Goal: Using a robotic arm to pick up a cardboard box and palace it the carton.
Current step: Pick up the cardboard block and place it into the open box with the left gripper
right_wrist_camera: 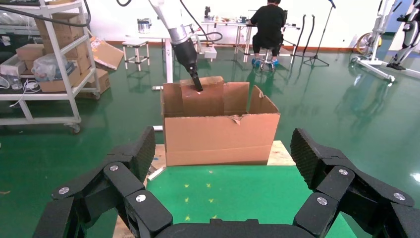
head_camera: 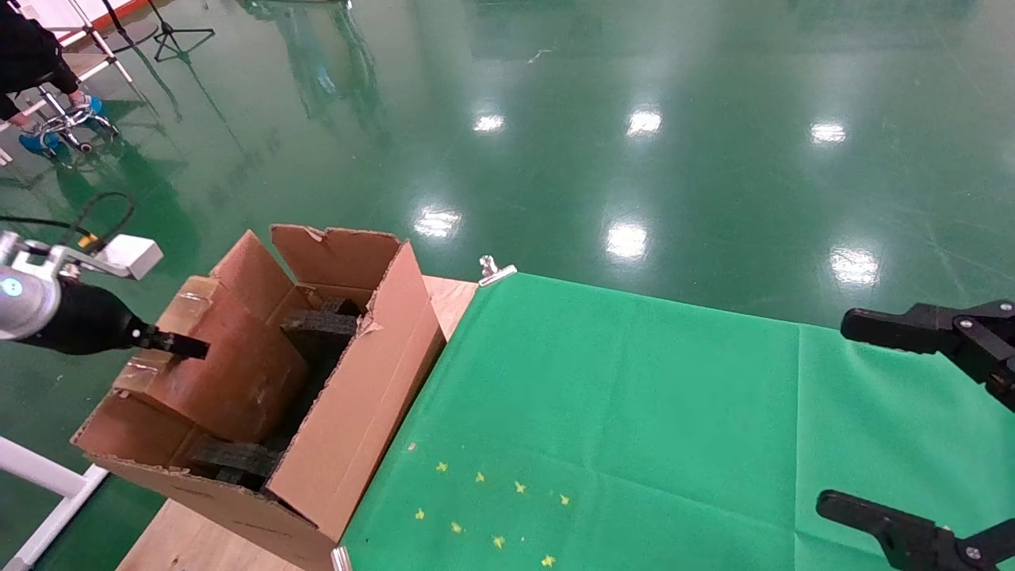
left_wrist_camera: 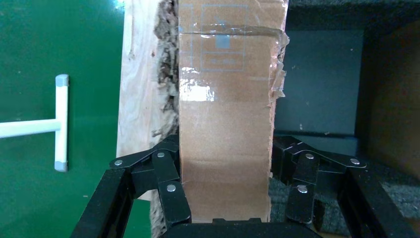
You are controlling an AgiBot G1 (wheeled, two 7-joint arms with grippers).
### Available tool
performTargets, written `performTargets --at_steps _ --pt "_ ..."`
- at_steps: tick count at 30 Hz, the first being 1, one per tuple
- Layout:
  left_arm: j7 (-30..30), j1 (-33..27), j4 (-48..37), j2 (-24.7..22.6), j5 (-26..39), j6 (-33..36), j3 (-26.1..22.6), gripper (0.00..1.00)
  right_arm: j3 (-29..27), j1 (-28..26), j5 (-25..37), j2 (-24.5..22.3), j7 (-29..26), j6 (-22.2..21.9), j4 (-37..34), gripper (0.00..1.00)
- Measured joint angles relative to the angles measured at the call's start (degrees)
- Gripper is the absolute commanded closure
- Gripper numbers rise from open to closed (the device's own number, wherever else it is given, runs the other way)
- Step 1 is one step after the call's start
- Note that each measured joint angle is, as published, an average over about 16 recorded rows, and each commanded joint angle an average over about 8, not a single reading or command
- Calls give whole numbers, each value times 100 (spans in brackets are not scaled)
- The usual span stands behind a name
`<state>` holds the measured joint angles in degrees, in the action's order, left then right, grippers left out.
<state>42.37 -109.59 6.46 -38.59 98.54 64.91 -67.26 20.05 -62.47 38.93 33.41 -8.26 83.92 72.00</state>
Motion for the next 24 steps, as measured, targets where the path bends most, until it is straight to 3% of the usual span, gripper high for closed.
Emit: performTargets --at_steps 24 --pt "46 983 -593 -733 -127 -1439 79 100 1 0 -1 0 1 0 0 0"
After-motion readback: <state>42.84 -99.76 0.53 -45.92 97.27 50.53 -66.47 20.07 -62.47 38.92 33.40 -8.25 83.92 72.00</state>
